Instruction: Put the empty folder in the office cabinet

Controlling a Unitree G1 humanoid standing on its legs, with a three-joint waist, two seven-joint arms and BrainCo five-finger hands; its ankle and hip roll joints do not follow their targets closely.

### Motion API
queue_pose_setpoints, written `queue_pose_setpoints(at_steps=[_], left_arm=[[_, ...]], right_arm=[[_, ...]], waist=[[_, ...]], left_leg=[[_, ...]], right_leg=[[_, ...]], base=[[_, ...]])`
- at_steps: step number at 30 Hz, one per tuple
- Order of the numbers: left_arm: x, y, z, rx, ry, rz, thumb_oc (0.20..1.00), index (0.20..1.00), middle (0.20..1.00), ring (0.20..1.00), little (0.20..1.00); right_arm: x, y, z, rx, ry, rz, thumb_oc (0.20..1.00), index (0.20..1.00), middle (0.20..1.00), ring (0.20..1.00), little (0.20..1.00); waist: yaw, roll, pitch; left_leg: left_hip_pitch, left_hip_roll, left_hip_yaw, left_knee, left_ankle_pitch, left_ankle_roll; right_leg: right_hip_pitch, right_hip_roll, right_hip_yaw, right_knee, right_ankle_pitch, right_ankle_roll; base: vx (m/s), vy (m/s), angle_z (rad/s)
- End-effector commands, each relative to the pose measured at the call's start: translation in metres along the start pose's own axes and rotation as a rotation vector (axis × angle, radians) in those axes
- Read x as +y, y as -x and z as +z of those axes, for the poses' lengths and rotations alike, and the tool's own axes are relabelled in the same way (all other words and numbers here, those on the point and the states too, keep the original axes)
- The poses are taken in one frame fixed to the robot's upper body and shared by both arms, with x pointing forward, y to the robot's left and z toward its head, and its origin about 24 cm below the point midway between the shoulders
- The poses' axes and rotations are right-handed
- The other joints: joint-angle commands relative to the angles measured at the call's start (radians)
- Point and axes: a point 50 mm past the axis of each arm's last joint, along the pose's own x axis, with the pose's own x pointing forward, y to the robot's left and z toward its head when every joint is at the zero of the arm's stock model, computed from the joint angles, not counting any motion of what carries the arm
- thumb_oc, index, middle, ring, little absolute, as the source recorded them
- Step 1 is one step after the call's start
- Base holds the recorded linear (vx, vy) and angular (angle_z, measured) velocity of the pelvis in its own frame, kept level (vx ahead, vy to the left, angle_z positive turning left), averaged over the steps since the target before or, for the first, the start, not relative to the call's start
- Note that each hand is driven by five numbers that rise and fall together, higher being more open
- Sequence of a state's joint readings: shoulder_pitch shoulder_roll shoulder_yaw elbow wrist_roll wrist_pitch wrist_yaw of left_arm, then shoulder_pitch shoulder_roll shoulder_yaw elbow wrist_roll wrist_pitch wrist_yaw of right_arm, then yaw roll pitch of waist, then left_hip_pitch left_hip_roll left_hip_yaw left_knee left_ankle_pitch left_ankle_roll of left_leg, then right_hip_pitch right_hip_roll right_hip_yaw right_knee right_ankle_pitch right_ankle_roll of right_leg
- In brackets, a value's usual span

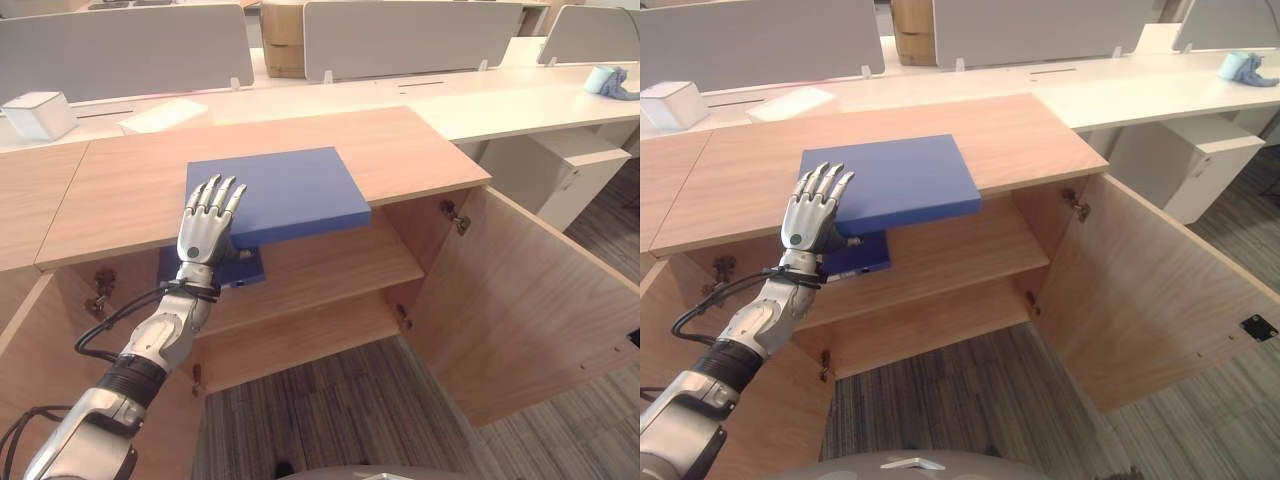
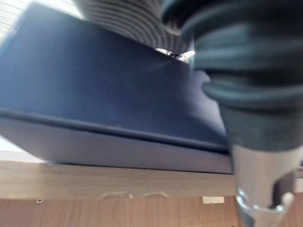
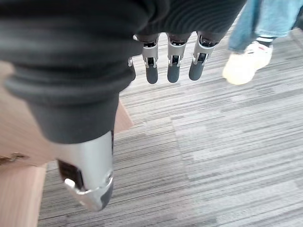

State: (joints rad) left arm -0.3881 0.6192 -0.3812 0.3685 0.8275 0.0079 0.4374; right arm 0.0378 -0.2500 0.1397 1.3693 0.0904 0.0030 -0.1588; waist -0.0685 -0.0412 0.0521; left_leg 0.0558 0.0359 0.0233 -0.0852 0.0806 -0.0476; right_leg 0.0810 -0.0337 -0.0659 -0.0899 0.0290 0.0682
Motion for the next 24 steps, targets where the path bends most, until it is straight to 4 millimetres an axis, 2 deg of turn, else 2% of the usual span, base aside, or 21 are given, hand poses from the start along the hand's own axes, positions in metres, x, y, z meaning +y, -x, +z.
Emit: queue_pose_setpoints(at_steps=[1,5,13,14,15,18,19,24], left_arm=[[0.042,-0.031,-0.018,0.023,-0.068,0.122,1.000,1.000,1.000,1.000,1.000],[0.046,-0.034,-0.017,-0.022,-0.120,0.105,1.000,1.000,1.000,1.000,1.000],[0.032,-0.040,0.000,-0.213,-0.296,-0.056,1.000,1.000,1.000,1.000,1.000],[0.028,-0.040,0.002,-0.258,-0.343,-0.099,0.865,0.865,0.865,0.865,0.865],[0.028,-0.041,0.003,-0.260,-0.344,-0.098,0.824,0.824,0.824,0.824,0.824],[0.023,-0.038,0.009,-0.336,-0.395,-0.149,0.485,0.485,0.485,0.485,0.485],[0.021,-0.038,0.010,-0.355,-0.409,-0.166,0.200,0.200,0.200,0.200,0.200],[0.011,-0.035,0.012,-0.403,-0.452,-0.229,0.200,0.200,0.200,0.200,0.200]], right_arm=[[-0.011,-0.001,0.000,0.031,0.009,-0.042,1.000,1.000,1.000,1.000,1.000],[-0.014,-0.002,0.000,0.031,0.022,-0.049,1.000,1.000,1.000,1.000,1.000],[-0.022,-0.002,0.005,0.015,0.019,-0.077,1.000,1.000,1.000,1.000,1.000],[-0.025,-0.003,0.007,0.009,0.011,-0.089,1.000,1.000,1.000,1.000,1.000],[-0.025,-0.003,0.007,0.009,0.010,-0.088,1.000,1.000,1.000,1.000,1.000],[-0.028,-0.003,0.008,0.004,0.003,-0.103,1.000,1.000,1.000,1.000,1.000],[-0.029,-0.003,0.009,0.003,-0.002,-0.110,1.000,1.000,1.000,1.000,1.000],[-0.034,-0.003,0.010,0.003,-0.024,-0.133,1.000,1.000,1.000,1.000,1.000]], waist=[[0.000,-0.036,-0.009],[-0.007,-0.035,-0.004],[-0.019,-0.013,0.002],[-0.021,-0.005,0.004],[-0.020,-0.006,0.005],[-0.023,0.005,0.007],[-0.024,0.008,0.008],[-0.025,0.019,0.007]], left_leg=[[0.000,0.025,0.008,-0.002,-0.124,-0.045],[-0.012,0.026,0.013,-0.002,-0.121,-0.044],[-0.021,0.028,0.022,-0.002,-0.117,-0.044],[-0.022,0.028,0.024,-0.002,-0.117,-0.045],[-0.023,0.028,0.024,-0.002,-0.117,-0.045],[-0.027,0.030,0.026,-0.002,-0.115,-0.045],[-0.028,0.030,0.027,-0.002,-0.114,-0.044],[-0.033,0.034,0.031,-0.002,-0.111,-0.046]], right_leg=[[0.004,-0.017,-0.002,0.003,-0.073,0.056],[-0.011,-0.013,0.003,0.003,-0.068,0.057],[-0.020,-0.012,0.003,0.003,-0.065,0.063],[-0.023,-0.011,0.002,0.003,-0.065,0.064],[-0.023,-0.011,0.002,0.003,-0.065,0.064],[-0.028,-0.010,0.001,0.003,-0.065,0.065],[-0.030,-0.010,0.001,0.003,-0.064,0.066],[-0.033,-0.007,-0.003,0.003,-0.066,0.066]], base=[[-0.02,-0.035,-0.03],[-0.01,-0.027,-0.07],[0.00,-0.002,-0.03],[-0.01,-0.002,-0.10],[-0.01,0.000,-0.07],[0.00,0.000,0.00],[0.00,0.000,0.00],[0.00,0.000,0.00]])
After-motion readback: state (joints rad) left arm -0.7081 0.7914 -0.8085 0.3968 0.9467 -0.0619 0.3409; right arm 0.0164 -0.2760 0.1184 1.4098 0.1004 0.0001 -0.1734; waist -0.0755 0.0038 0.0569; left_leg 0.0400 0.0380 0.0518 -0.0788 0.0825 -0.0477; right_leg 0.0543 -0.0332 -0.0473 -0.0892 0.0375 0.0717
